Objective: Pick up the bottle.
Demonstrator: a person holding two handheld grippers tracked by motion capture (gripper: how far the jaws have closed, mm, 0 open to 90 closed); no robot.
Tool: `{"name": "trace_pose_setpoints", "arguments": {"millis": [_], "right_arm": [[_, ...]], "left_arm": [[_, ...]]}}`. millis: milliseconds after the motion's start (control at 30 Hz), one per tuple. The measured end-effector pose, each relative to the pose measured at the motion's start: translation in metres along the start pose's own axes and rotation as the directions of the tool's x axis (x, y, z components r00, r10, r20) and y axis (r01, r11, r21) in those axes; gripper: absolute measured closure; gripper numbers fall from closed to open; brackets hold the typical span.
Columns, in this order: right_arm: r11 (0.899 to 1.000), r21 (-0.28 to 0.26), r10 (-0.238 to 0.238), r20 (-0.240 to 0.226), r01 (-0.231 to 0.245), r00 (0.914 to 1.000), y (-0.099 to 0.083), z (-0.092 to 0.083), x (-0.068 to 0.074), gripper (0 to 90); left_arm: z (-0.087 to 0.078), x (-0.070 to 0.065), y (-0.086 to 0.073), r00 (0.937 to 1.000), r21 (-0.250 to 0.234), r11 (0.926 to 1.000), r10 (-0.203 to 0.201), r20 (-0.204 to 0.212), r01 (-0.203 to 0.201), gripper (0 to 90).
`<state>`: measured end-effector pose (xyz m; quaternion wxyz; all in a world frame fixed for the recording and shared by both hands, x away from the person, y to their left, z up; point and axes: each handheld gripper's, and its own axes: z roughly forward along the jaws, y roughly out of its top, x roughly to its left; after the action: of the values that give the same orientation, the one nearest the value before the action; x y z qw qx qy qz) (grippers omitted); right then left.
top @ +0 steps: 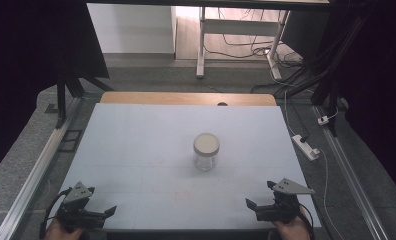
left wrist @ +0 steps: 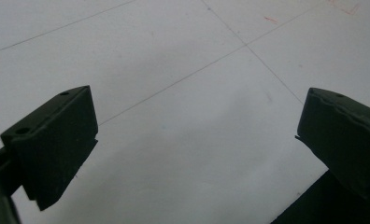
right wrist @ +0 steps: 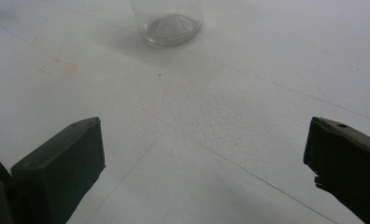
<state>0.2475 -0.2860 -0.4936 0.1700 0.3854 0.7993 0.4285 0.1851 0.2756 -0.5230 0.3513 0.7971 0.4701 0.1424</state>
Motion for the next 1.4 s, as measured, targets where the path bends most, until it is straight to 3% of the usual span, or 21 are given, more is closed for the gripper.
{"name": "trace_pose_setpoints", "arguments": {"millis": [633,800,1133,1400], "right_arm": [[0.998,-0.042,-0.041,-0.104,0.037,0.9937,0.013,0.016,0.008,0.0],[0.998,-0.048,-0.035,-0.127,0.029,0.9912,0.016,0.022,0.01,0.0],[1.0,-0.026,-0.011,-0.145,0.007,0.9894,0.025,0.038,0.011,0.0],[0.999,-0.01,-0.039,-0.129,0.038,0.9908,0.033,0.049,0.013,0.0]], "left_arm": [[0.0,0.0,0.0,1.0,0.003,1.0,0.006,0.002,-0.006,0.0],[0.0,0.0,0.0,1.0,0.004,1.0,0.006,0.002,-0.006,0.0],[0.0,0.0,0.0,1.0,0.005,1.0,0.007,0.003,-0.007,0.0],[0.001,0.0,0.0,1.0,0.005,1.0,0.006,0.003,-0.006,0.0]]}}
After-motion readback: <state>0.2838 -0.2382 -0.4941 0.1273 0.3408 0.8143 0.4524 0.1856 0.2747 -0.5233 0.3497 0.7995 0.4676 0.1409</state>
